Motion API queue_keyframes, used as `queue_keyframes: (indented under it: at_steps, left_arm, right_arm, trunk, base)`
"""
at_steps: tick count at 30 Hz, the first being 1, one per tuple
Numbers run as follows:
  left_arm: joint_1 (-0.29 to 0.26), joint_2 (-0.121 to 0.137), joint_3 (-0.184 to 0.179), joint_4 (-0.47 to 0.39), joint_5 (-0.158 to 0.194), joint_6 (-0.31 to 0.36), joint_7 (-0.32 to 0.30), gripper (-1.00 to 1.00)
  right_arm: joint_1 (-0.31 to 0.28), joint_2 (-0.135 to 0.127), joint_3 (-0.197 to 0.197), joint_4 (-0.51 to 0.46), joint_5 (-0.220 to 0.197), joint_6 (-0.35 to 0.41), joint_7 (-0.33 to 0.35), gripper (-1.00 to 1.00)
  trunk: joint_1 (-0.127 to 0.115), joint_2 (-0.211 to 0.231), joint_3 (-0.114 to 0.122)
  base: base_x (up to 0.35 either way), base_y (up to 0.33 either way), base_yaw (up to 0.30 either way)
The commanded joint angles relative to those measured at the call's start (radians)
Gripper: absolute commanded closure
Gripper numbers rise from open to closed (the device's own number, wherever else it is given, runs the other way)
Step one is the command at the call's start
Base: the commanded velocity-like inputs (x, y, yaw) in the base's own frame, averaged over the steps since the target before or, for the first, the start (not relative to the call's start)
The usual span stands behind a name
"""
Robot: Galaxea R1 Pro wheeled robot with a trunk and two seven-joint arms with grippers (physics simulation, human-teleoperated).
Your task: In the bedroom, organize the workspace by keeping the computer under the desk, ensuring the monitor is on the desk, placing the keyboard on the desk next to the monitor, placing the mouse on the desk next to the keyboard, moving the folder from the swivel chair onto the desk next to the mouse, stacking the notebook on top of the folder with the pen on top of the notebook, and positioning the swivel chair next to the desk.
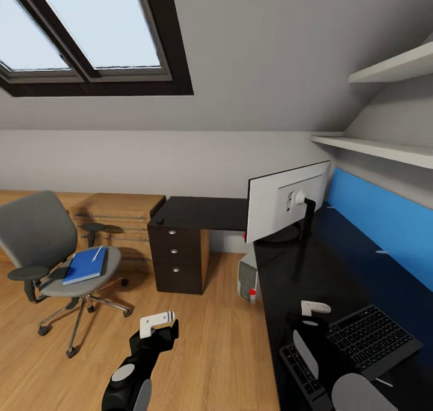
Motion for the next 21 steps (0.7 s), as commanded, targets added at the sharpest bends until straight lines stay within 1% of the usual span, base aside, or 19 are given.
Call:
queue_keyframes:
  at_steps: [1, 5, 14, 21]
  left_arm:
    - [-0.001, 0.0, -0.001, -0.002, 0.011, 0.004, 0.009, -1.0]
    - [-0.001, 0.0, -0.001, -0.002, 0.011, 0.004, 0.009, -1.0]
    - [-0.001, 0.0, -0.001, -0.001, 0.011, 0.004, 0.009, -1.0]
    - [-0.001, 0.0, -0.001, -0.002, 0.011, 0.003, 0.009, -1.0]
  right_arm:
    - [-0.003, -0.002, 0.009, 0.002, -0.009, 0.007, -0.009, -1.0]
    - [-0.009, -0.002, 0.009, 0.021, -0.009, 0.009, -0.009, -1.0]
    - [-0.055, -0.002, 0.009, 0.113, -0.01, 0.006, -0.009, -1.0]
    - [-0.066, -0.002, 0.009, 0.132, -0.009, 0.01, -0.01, -1.0]
  trunk:
    - [0.0, -0.001, -0.001]
    - [0.0, -0.001, -0.001]
    - [0.0, -0.001, -0.001]
    - [0.0, -0.001, -0.001]
  base:
    - [0.0, 0.0, 0.0]
    - [0.0, 0.0, 0.0]
    - [0.0, 0.0, 0.0]
    - [0.0, 0.0, 0.0]
